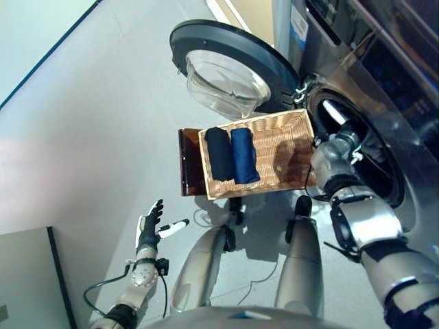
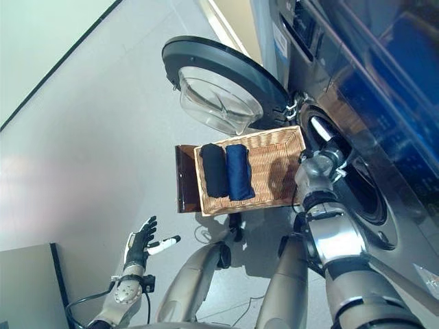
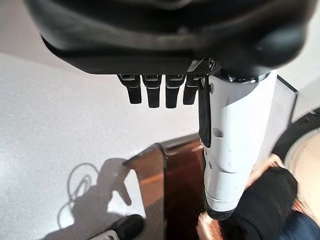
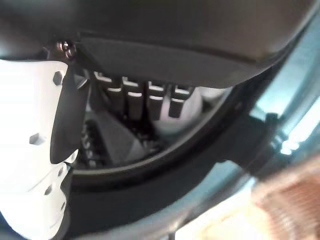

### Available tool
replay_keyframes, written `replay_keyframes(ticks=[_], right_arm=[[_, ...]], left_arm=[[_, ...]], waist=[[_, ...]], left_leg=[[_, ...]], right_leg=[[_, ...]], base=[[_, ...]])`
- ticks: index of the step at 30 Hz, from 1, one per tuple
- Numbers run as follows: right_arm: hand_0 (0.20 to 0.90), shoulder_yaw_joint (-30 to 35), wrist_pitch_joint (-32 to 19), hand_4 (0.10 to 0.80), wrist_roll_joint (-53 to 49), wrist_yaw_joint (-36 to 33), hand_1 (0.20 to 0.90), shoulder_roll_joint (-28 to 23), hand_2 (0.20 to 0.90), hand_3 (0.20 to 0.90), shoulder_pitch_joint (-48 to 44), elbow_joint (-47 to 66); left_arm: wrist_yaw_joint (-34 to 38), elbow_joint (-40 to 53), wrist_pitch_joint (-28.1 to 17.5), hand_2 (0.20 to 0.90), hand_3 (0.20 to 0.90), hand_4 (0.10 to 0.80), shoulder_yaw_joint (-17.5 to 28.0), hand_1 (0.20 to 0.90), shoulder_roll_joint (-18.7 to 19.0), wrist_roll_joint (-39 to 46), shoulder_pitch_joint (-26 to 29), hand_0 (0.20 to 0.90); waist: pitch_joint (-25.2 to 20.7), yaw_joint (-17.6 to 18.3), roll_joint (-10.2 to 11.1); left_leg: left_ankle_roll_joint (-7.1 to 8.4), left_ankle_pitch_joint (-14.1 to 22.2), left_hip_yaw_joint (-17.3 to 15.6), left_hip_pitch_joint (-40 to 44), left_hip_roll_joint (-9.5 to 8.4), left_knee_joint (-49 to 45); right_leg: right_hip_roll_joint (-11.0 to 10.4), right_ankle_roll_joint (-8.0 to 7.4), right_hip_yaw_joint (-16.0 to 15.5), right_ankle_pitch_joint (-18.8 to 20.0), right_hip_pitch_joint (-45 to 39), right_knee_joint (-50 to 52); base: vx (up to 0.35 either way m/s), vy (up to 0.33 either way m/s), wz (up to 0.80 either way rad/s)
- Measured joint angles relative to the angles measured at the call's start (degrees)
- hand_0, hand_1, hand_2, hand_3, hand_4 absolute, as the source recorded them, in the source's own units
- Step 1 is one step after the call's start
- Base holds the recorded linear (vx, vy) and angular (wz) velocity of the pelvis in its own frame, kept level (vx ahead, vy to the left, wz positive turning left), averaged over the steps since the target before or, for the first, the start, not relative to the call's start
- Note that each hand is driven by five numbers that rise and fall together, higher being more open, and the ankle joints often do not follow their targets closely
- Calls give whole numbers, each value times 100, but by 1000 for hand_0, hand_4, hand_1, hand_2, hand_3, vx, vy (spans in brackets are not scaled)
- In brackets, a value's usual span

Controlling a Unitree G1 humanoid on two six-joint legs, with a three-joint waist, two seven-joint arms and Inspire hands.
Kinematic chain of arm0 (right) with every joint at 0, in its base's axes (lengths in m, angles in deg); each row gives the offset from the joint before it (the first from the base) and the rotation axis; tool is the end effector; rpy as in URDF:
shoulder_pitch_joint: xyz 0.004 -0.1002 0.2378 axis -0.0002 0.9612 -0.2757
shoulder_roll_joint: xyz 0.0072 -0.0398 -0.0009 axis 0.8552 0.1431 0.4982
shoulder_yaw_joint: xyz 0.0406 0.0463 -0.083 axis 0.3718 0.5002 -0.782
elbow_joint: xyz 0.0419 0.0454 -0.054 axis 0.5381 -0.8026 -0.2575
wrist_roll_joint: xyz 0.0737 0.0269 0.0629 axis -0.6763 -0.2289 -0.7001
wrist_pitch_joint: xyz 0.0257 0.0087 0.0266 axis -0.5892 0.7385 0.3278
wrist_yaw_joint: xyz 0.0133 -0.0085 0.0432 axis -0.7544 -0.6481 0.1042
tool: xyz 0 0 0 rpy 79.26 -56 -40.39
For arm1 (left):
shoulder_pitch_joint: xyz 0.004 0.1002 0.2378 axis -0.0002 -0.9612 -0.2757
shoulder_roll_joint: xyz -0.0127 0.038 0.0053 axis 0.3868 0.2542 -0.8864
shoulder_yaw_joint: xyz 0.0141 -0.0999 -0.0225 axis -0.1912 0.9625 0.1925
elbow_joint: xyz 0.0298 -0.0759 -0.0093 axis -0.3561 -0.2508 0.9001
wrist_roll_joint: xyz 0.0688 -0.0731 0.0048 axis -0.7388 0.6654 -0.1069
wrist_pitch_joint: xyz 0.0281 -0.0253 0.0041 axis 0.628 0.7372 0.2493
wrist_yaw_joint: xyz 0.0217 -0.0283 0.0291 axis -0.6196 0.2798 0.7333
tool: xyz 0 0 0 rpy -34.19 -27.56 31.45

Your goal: Pick up the clothes and place them into the washing machine

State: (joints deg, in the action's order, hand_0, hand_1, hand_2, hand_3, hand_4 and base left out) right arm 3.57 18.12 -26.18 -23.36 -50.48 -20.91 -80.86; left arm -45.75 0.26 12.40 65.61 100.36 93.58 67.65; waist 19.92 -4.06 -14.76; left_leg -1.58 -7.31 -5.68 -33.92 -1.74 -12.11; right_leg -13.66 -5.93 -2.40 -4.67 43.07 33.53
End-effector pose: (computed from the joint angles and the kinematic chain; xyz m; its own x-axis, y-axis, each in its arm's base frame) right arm 0.3412 -0.2221 0.1041 0.6809 -0.7317 -0.0305 0.7319 0.6785 0.0629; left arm 0.1369 0.1790 -0.0807 0.8626 0.2602 -0.4339 -0.1469 0.9495 0.2774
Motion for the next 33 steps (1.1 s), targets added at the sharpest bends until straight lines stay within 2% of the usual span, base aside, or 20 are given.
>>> replay_keyframes(ticks=[2,5,10,13,17,20,21,26,29,31,33], right_arm=[[900,0,2,800,-31,122,900,113,900,900,290,158],[900,-51,-7,800,-36,293,900,556,900,900,928,456],[900,-55,13,800,-43,451,900,956,900,900,1716,782],[900,-58,14,800,-35,660,900,1043,900,900,2217,987],[900,-27,28,800,45,872,900,1225,900,900,3069,1339],[900,-58,92,800,181,1041,900,1240,900,900,3539,1326],[900,24,180,800,389,1174,900,1221,900,900,3761,1217],[900,70,437,800,783,1431,900,1218,900,900,4417,703],[900,186,649,800,994,1671,900,1246,900,900,4717,481],[900,209,659,800,1052,1768,900,1251,900,900,4890,417],[900,251,658,800,1105,1804,900,1254,900,900,4975,416]], left_arm=[[-3,-90,45,900,900,800,31,900,1,1,0,900],[-17,-166,56,900,900,800,171,900,-3,-1,12,900],[-35,-299,93,900,900,800,207,900,-99,-11,127,900],[-40,-705,192,900,900,800,312,900,-212,-13,287,900],[-43,-1044,297,900,900,800,601,900,-224,-20,169,900],[-74,-1329,401,900,900,800,669,900,-216,-33,72,900],[-164,-1593,438,900,900,800,768,900,-249,-131,49,900],[-254,-2003,535,900,900,800,901,900,-257,-271,-252,900],[-312,-2216,598,900,900,800,987,900,-277,-431,-354,900],[-313,-2234,616,900,900,800,1045,900,-261,-461,-472,900],[-344,-2237,670,900,900,800,1046,900,-257,-476,-449,900]], waist=[[22,-3,116],[34,18,379],[-5,36,620],[-15,61,741],[-329,130,1175],[-617,146,1379],[-791,162,1429],[-1583,175,1450],[-1792,176,1404],[-2057,170,1417],[-2086,205,1420]], left_leg=[[8,45,-2,156,20,13],[29,112,-6,412,77,11],[10,156,32,732,112,74],[-16,186,57,1150,172,271],[-35,213,45,1616,185,545],[-42,219,-3,1947,183,764],[-32,208,-26,2211,187,969],[-45,220,-56,2721,181,1427],[-54,251,-101,3242,175,1668],[-59,320,-161,3256,162,1665],[-59,321,-160,3316,139,1665]], right_leg=[[35,1,2,0,-158,-59],[89,13,-31,-10,-466,-180],[114,-5,-120,1,-906,-445],[157,-35,-181,20,-1408,-767],[177,-86,-276,55,-1921,-1173],[193,-150,-304,127,-2274,-1462],[219,-199,-322,289,-2584,-1751],[262,-250,-386,473,-3157,-2382],[306,-271,-457,614,-3776,-2840],[290,-277,-446,610,-3789,-2894],[276,-283,-459,616,-3866,-2898]], base=[[41,14,-12],[43,18,-10],[100,6,-3],[136,-6,-6],[132,-18,-6],[140,-18,-7],[154,-8,-15],[109,14,-7],[98,26,-6],[55,9,-9],[46,39,3]])
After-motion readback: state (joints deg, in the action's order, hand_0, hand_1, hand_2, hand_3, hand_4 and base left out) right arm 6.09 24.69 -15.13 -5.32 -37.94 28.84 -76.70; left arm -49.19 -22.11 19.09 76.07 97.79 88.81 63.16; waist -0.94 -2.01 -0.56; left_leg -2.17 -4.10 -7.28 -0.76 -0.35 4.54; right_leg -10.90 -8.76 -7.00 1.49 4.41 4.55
